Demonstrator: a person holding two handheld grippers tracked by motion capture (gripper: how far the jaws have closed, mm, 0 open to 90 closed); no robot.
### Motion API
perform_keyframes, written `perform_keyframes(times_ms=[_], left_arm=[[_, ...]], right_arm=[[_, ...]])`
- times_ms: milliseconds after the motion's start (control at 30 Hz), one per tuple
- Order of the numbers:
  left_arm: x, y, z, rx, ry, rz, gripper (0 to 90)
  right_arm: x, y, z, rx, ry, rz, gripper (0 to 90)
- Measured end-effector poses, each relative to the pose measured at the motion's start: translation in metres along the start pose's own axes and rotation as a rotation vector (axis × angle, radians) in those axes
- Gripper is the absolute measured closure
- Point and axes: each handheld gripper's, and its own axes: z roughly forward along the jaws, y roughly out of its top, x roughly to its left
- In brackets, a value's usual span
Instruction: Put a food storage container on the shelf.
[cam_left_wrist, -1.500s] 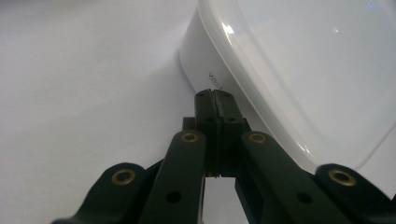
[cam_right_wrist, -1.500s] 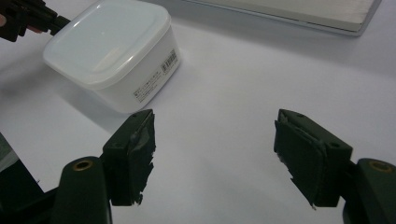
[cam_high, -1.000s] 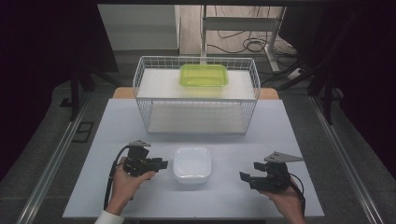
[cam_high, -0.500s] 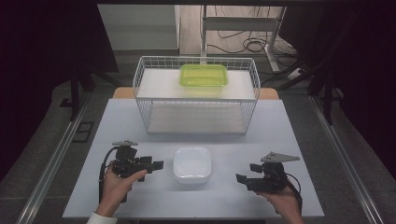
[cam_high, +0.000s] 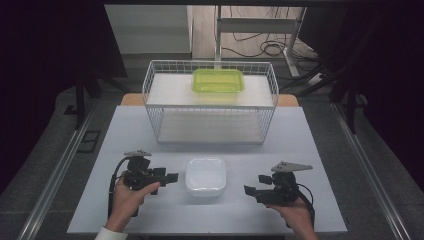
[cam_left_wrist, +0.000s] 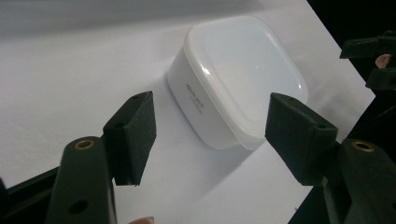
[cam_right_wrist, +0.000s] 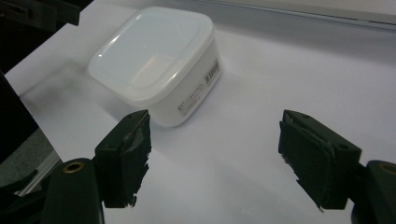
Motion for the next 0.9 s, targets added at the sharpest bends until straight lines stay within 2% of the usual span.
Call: perform_keyframes(times_ms=[133,267,400,700,800,900], left_arm=[[0.001,0.002,0.001,-0.005,-0.005,-0.005,33.1],[0.004,0.004,0.006,0.006,0.007,-0.008,33.8],[0.004,0.005,0.011,0.014,0.0,-0.013,34.1],[0.005,0.009,0.022,0.022,-0.057,-0.053,40.3],[0.009,0.014,0.029,0.019,-0.105,-0.084,42.2],[0.01,0.021,0.034,0.022,-0.101,-0.084,43.5]], right_arm=[[0.002,0.005,0.004,-0.009,0.014,0.015,28.2],[-0.003,0.011,0.014,-0.003,0.039,0.031,28.9],[-0.003,0.013,0.022,-0.002,0.074,0.044,30.6],[0.003,0.022,0.036,0.011,0.089,0.047,35.3],[0.003,0.026,0.041,0.013,0.091,0.055,36.5],[0.001,0.029,0.046,0.015,0.098,0.077,37.2]])
